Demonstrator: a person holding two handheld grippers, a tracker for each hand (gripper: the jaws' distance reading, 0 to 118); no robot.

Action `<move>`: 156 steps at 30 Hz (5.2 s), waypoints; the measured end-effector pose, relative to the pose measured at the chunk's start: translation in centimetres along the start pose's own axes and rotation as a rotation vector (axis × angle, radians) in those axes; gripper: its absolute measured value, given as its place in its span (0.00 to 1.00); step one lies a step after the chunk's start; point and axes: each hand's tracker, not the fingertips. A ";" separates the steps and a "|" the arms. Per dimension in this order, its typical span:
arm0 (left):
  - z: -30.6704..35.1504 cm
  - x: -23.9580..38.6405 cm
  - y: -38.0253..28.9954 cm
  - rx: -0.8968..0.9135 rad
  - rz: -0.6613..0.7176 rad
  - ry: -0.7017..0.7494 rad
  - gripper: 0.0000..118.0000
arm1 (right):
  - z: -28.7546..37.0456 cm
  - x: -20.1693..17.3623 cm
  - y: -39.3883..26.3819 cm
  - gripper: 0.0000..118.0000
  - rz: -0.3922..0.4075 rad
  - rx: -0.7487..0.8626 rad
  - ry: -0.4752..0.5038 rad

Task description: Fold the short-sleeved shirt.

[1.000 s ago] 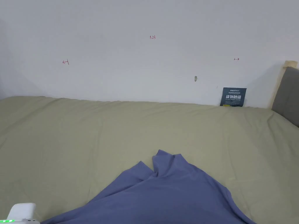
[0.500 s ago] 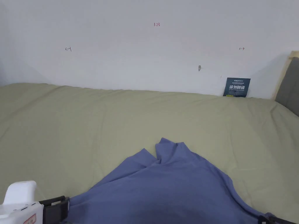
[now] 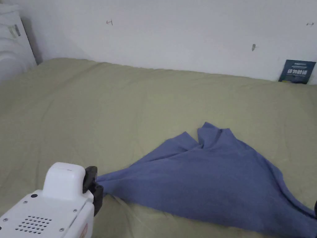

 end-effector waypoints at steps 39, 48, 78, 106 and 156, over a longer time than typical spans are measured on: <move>-20.8 -8.2 -6.3 -0.533 0.080 -0.111 0.00 | -7.8 -2.1 -6.0 0.01 -0.027 -0.391 0.095; -19.7 -6.8 -4.8 -0.530 0.102 -0.094 0.00 | -20.7 2.3 -1.3 0.01 0.002 -0.455 0.062; -21.4 -6.5 -3.7 -0.587 0.126 -0.045 0.00 | -44.9 2.1 5.5 0.02 0.253 -0.778 0.195; -12.1 -2.8 36.0 -0.046 0.040 -0.048 0.00 | -11.9 14.6 37.0 0.02 0.049 0.001 0.035; -43.5 3.3 43.8 -0.074 -0.005 0.184 0.00 | -46.0 11.1 43.7 0.02 0.076 -0.036 -0.086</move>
